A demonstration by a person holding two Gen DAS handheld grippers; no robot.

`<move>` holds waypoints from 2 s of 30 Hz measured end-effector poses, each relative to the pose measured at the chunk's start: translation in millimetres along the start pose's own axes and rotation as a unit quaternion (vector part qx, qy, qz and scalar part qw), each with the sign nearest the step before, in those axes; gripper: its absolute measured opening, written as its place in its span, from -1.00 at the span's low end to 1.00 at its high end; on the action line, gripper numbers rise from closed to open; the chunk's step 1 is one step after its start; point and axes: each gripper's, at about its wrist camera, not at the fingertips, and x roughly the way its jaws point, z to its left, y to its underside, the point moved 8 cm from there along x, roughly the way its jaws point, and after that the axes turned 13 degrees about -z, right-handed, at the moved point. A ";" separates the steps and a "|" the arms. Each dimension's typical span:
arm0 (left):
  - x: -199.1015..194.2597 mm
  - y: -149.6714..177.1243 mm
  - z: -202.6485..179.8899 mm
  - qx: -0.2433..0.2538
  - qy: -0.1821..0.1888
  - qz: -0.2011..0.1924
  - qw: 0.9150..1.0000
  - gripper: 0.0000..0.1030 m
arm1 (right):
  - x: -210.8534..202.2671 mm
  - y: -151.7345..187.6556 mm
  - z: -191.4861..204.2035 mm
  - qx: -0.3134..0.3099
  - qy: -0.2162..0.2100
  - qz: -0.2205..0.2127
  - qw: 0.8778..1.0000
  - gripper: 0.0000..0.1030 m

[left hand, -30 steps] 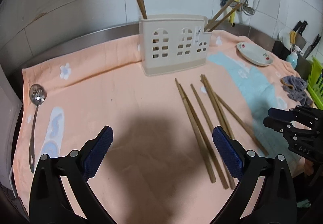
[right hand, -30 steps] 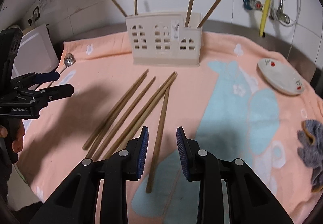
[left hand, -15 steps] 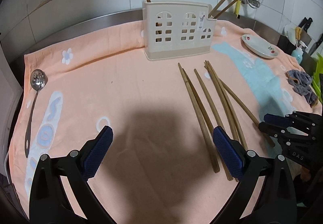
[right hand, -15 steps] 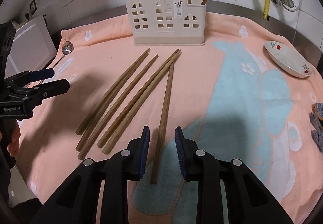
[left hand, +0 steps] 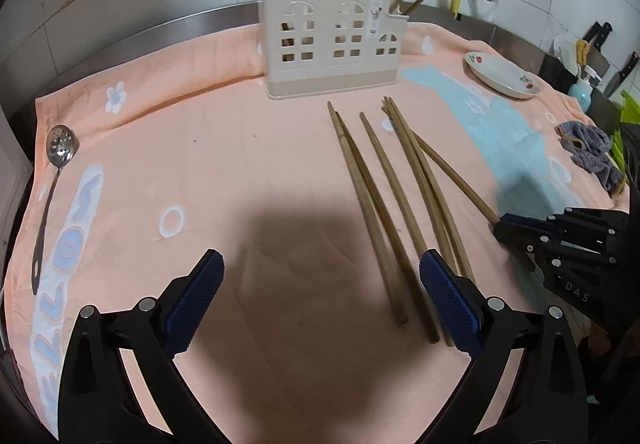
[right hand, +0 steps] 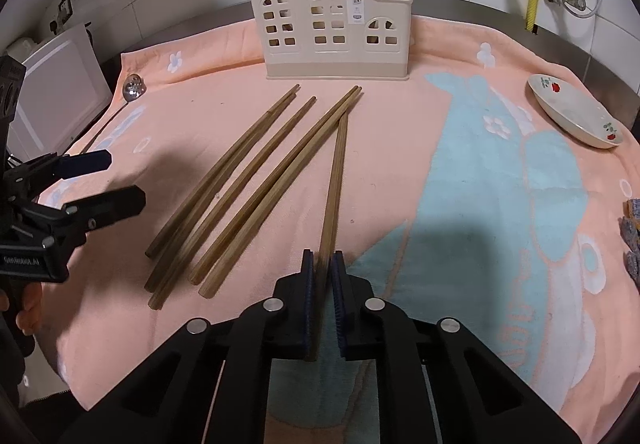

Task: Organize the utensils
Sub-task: 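Close the right gripper on a chopstick while the left gripper closes on another, then lift both chopsticks, carry them over the white holder and lower them in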

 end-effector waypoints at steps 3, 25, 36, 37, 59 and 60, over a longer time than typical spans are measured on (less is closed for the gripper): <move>2.9 1.0 -3.7 0.004 0.001 0.006 1.000 0.69 | -0.8 0.4 -1.1 -0.002 0.002 -0.001 1.000 -0.84; 29.5 13.2 -29.3 0.008 0.032 0.054 0.998 -0.53 | -0.6 -0.1 -0.8 0.003 -0.001 -0.002 1.000 -0.84; 35.6 14.1 -32.4 0.013 0.021 0.057 0.998 -0.59 | -0.8 -0.6 -1.2 0.002 0.000 -0.004 1.000 -0.84; 36.9 13.4 -32.8 0.013 0.020 0.056 0.998 -0.59 | -0.8 -0.3 -1.1 0.002 0.001 -0.005 1.000 -0.84; 40.4 14.0 -30.0 0.007 0.033 0.084 0.996 -0.80 | -2.0 0.9 -2.5 0.001 0.003 -0.010 1.000 -0.85; 41.0 14.0 -29.9 0.007 0.035 0.087 0.996 -0.80 | -2.0 1.0 -2.4 0.001 0.003 -0.010 1.000 -0.85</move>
